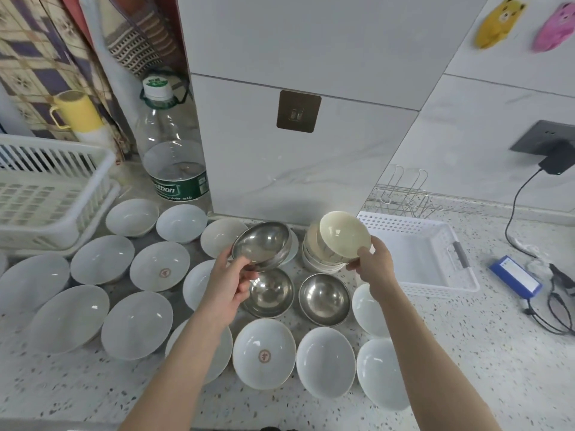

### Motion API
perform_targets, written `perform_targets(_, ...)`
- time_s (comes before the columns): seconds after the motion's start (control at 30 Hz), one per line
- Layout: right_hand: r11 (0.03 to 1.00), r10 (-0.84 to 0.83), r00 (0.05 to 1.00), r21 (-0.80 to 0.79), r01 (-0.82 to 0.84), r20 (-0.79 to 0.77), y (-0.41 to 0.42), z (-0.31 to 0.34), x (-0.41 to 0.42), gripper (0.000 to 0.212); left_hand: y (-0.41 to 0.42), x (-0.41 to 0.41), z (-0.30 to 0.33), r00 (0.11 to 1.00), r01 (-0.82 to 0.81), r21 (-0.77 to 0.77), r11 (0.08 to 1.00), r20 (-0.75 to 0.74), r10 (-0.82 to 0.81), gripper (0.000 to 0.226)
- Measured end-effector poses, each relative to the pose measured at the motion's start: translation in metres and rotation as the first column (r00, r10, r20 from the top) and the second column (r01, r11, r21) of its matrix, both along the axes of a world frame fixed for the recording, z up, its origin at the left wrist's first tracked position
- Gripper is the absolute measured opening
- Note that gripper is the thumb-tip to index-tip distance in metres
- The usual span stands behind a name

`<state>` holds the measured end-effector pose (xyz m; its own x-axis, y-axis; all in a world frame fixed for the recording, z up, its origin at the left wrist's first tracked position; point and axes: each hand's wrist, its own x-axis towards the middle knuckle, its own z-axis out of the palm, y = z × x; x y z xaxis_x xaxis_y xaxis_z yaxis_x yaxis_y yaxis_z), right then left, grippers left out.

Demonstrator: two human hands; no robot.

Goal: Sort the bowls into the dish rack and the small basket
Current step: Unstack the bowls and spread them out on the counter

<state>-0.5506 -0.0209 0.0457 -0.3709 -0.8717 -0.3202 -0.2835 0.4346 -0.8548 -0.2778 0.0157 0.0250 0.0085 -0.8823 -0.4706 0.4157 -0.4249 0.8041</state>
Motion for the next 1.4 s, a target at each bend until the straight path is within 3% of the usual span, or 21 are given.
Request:
perform_targets(0.2,0.973,-0.196,0.956,-0.081,0.217,0.218,0.043,0.010,-0.027,0.043,0.006,-0.022,0.003,0.998,0.067,-0.019,0.998,0.024,-0.066,0.024)
perform_targets(0.4,0.923,-0.315,0.908,-0.132,0.361,0.276,0.094,0.014,-0.077,0.042,0.018,-0.068,0.010,0.992,0.120,-0.041,0.992,0.045,-0.118,0.023)
perform_targets(0.6,0.893,-0.393,0.867,-0.099,0.439,0.306,0.130,0.001,-0.142,0.044,0.040,-0.149,0.011,0.985,0.172,-0.068,0.983,0.046,-0.169,0.040)
perform_targets(0.97,0.932,-0.343,0.896,-0.013,0.361,0.282,0.177,-0.028,-0.252,0.045,0.078,-0.306,-0.014,0.862,0.327,0.060,0.943,0.389,-0.324,0.054)
perform_targets(1.4,0.978,-0.208,0.943,0.040,0.205,0.261,0.191,-0.046,-0.295,0.046,0.081,-0.349,-0.051,0.744,0.314,0.086,0.945,0.596,-0.302,0.056)
